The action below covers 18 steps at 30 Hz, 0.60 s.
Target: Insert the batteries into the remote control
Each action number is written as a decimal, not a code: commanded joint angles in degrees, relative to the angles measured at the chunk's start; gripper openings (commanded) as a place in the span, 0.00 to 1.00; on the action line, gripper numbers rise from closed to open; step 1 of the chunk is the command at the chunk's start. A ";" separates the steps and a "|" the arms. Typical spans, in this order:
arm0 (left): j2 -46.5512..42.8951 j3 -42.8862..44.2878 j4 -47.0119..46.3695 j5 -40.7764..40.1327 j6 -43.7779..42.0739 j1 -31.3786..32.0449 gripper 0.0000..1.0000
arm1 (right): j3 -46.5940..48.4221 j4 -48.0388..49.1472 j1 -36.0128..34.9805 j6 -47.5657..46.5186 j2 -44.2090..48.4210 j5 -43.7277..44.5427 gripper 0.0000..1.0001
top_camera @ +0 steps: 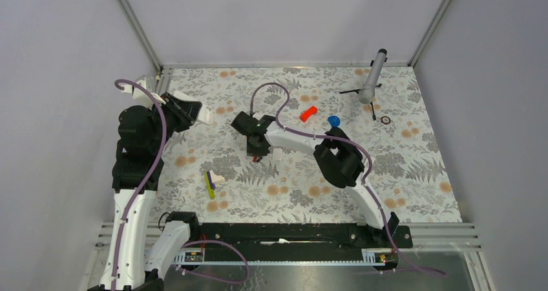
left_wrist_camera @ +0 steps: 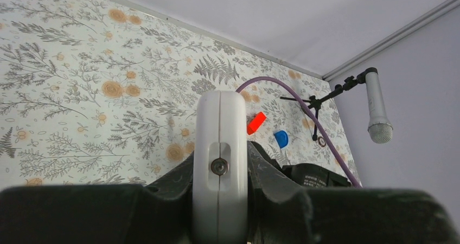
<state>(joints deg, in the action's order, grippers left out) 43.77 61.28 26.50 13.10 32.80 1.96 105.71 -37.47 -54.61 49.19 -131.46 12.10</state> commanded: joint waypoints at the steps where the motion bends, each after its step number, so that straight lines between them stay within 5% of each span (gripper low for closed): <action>1: -1.64 1.52 -2.12 -3.70 -0.94 -0.20 0.00 | 3.20 -6.74 -2.70 -3.59 -4.71 5.81 0.32; 10: -2.45 2.25 -1.10 -5.48 -1.78 -0.20 0.00 | 7.49 -10.15 -3.86 -3.00 -8.49 5.43 0.27; 18: -2.66 2.04 -0.40 -7.77 -1.77 -0.20 0.00 | 10.46 -8.71 -4.19 -4.70 -8.71 7.00 0.00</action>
<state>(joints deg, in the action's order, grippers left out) 41.93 61.36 27.51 7.40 31.73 1.96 115.66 -45.69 -57.78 45.25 -137.01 18.31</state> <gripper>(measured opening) 0.225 0.057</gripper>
